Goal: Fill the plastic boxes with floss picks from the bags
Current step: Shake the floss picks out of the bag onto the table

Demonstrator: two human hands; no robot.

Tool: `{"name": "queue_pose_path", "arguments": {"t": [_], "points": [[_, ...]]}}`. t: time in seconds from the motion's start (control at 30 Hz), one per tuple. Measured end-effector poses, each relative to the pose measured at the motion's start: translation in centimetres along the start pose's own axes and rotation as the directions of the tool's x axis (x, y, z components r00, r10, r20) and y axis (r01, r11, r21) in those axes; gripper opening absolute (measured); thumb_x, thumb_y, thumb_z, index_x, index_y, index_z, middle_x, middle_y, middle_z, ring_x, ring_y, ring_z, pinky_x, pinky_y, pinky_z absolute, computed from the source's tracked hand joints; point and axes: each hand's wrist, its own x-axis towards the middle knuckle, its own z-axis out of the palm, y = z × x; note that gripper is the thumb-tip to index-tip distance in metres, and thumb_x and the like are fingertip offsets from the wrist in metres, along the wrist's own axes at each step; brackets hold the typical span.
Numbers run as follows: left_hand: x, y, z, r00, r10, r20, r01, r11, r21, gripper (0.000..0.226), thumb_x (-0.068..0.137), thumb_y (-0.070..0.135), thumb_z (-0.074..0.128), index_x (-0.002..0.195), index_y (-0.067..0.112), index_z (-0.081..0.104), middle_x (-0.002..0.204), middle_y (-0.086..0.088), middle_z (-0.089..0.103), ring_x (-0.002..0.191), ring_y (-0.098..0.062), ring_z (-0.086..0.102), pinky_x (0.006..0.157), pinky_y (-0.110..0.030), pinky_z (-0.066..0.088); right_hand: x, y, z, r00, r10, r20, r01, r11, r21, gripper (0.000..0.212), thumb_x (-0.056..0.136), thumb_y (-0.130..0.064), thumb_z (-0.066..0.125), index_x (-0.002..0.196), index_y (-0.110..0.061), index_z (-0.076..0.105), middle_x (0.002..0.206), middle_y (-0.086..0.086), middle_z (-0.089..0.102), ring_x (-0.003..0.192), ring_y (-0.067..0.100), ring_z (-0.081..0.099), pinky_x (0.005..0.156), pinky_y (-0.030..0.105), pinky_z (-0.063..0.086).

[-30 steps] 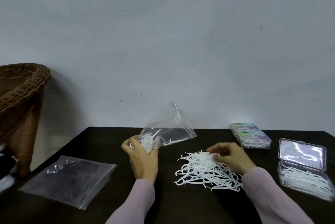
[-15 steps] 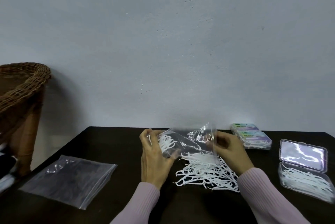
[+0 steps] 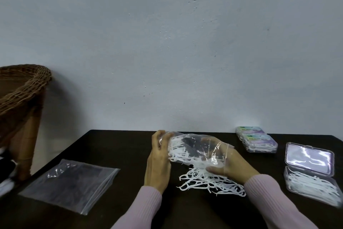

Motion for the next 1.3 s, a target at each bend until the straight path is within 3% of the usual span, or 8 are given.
{"name": "queue_pose_path", "arguments": {"t": [0.27,0.4,0.47,0.57,0.67,0.8,1.0,1.3], "points": [[0.0,0.0,-0.1,0.998,-0.063,0.008,0.063,0.997,-0.052,0.072,0.064,-0.026,0.059,0.121,0.017,0.050,0.128,0.005,0.030,0.082,-0.005,0.055,0.077,-0.016,0.054,-0.4,-0.6,-0.6,0.992,-0.060,-0.108,0.032,0.970,-0.241,0.029,0.086,-0.029,0.062,0.110,-0.041,0.050,0.100,-0.025,0.046,0.096,0.001,0.039,0.115,0.032,0.007],[-0.1,0.2,0.1,0.989,-0.103,0.101,0.116,0.985,-0.131,0.069,0.073,-0.009,0.068,0.128,0.019,0.038,0.133,0.009,0.021,0.093,0.005,0.052,0.081,0.003,0.039,-0.2,-0.8,-0.4,0.996,-0.083,-0.028,0.078,0.988,-0.135,0.072,0.076,-0.043,0.069,0.131,-0.055,0.024,0.103,-0.031,0.049,0.116,0.002,0.037,0.113,0.044,0.022],[-0.2,0.0,0.4,0.988,-0.067,0.140,0.089,0.983,-0.158,0.083,0.073,0.000,0.074,0.131,0.033,0.026,0.137,0.007,0.016,0.096,0.008,0.050,0.077,0.005,0.038,0.0,-0.7,-0.1,0.988,-0.155,-0.020,0.154,0.987,-0.045,0.091,0.074,-0.036,0.073,0.123,-0.072,0.006,0.099,-0.023,0.059,0.109,-0.001,0.052,0.106,0.035,0.036],[-0.3,-0.1,0.4,0.987,-0.020,0.161,0.043,0.989,-0.141,0.098,0.077,-0.002,0.069,0.133,0.059,0.017,0.139,0.013,0.009,0.095,-0.001,0.054,0.080,-0.007,0.048,0.0,-0.8,0.2,0.983,-0.182,-0.023,0.181,0.983,-0.043,0.097,0.078,-0.024,0.073,0.125,-0.065,-0.002,0.110,-0.020,0.056,0.103,-0.007,0.051,0.099,0.022,0.040],[-0.4,0.3,0.2,0.983,0.002,0.182,0.018,0.994,-0.109,0.084,0.082,0.000,0.064,0.134,0.055,0.028,0.141,0.015,0.008,0.099,-0.002,0.051,0.088,-0.013,0.049,0.0,-1.0,0.2,0.981,-0.192,-0.002,0.192,0.981,0.003,0.087,0.078,-0.022,0.072,0.123,-0.063,0.010,0.118,-0.019,0.050,0.113,-0.001,0.048,0.102,0.024,0.038],[-0.4,0.4,0.5,0.984,0.034,0.175,-0.018,0.996,-0.089,0.055,0.084,0.006,0.066,0.129,0.030,0.048,0.140,0.010,0.016,0.096,0.010,0.045,0.078,0.010,0.031,0.0,-0.8,0.9,0.985,-0.172,0.031,0.175,0.980,-0.094,0.061,0.081,-0.036,0.066,0.115,-0.065,0.025,0.126,-0.012,0.049,0.108,0.004,0.048,0.101,0.033,0.043],[-0.4,0.4,0.5,0.978,0.016,0.206,-0.006,0.999,-0.049,0.040,0.087,0.010,0.064,0.124,0.018,0.052,0.143,0.003,0.022,0.091,-0.004,0.057,0.072,0.009,0.034,0.0,-0.8,1.5,0.990,-0.144,0.011,0.132,0.871,-0.473,0.037,0.089,-0.049,0.048,0.123,-0.035,0.048,0.129,-0.016,0.043,0.126,0.006,0.034,0.113,0.037,0.014],[-0.1,0.3,0.1,0.990,-0.036,0.137,0.038,0.999,-0.016,0.030,0.091,0.017,0.057,0.121,0.016,0.052,0.141,0.002,0.025,0.094,-0.001,0.053,0.072,0.003,0.037,-0.3,-1.4,0.9,0.998,-0.057,-0.015,0.043,0.875,-0.482,0.030,0.092,-0.048,0.043,0.116,-0.033,0.052,0.114,-0.010,0.055,0.114,0.008,0.046,0.111,0.034,0.009]]}}
